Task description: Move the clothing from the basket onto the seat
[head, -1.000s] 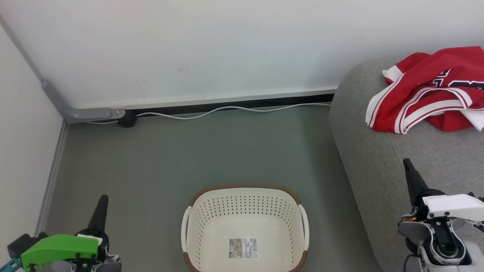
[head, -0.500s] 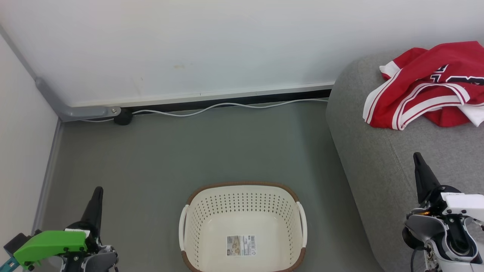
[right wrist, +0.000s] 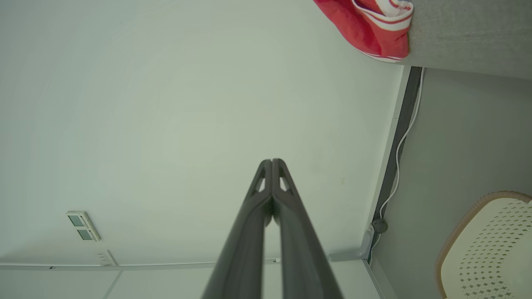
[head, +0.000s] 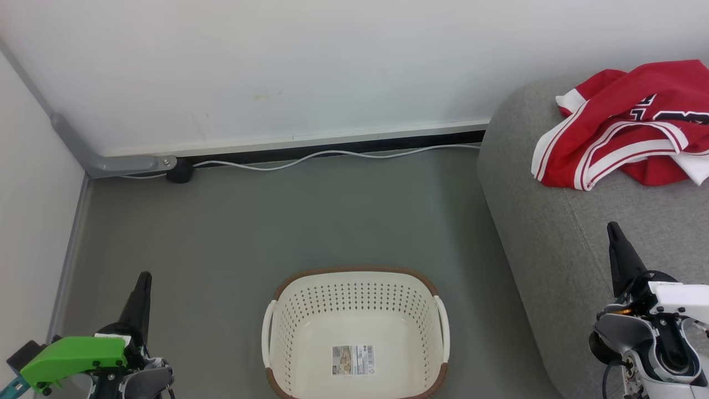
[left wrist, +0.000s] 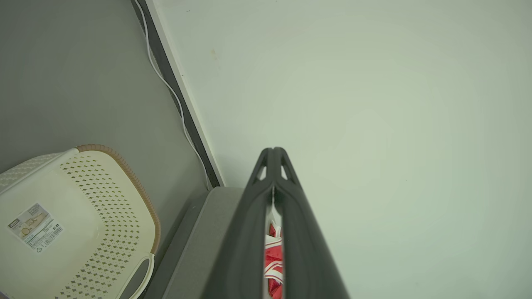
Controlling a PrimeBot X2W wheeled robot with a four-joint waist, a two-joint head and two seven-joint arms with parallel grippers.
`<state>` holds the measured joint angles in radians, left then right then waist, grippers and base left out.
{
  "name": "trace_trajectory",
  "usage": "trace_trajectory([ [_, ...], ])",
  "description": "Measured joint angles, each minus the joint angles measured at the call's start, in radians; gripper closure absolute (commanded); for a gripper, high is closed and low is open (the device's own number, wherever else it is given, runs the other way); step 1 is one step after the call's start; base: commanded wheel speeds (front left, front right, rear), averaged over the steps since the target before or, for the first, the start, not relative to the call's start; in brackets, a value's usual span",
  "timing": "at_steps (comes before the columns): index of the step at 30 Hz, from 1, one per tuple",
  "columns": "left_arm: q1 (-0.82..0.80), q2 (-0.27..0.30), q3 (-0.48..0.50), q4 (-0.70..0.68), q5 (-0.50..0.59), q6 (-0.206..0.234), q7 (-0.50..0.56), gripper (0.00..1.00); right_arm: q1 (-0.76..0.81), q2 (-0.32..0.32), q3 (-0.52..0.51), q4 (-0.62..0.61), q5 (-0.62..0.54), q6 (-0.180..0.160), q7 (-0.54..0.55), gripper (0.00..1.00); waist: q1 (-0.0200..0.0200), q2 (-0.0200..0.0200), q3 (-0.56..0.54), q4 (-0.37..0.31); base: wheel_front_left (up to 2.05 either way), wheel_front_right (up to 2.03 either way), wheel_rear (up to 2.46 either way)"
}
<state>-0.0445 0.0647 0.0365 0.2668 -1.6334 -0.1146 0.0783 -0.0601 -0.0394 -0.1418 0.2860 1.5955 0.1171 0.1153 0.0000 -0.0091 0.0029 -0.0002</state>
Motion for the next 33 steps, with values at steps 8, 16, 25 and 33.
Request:
trace_trajectory([
  [8,-0.001,0.0,0.0,0.003,0.0,-0.001,0.0,1.0,0.0,0.0,0.0,-0.001,0.0,0.0,0.0,1.0,0.0,0.0,0.0,0.0,0.0,0.0,0.0],
  [16,-0.002,0.0,0.001,0.006,0.0,-0.001,0.0,1.0,0.0,0.0,0.0,-0.001,0.0,0.0,0.0,1.0,0.0,0.0,0.0,0.0,0.0,0.0,0.0],
  [25,-0.002,-0.001,0.002,0.008,0.0,-0.006,0.0,1.0,0.0,0.0,0.0,-0.003,0.0,0.0,0.0,1.0,0.0,0.0,0.0,0.0,0.0,0.0,0.0],
  [33,-0.002,-0.001,0.003,0.01,0.0,-0.006,0.0,1.0,0.0,0.0,0.0,-0.003,0.0,0.0,0.0,1.0,0.0,0.0,0.0,0.0,0.0,0.0,0.0],
])
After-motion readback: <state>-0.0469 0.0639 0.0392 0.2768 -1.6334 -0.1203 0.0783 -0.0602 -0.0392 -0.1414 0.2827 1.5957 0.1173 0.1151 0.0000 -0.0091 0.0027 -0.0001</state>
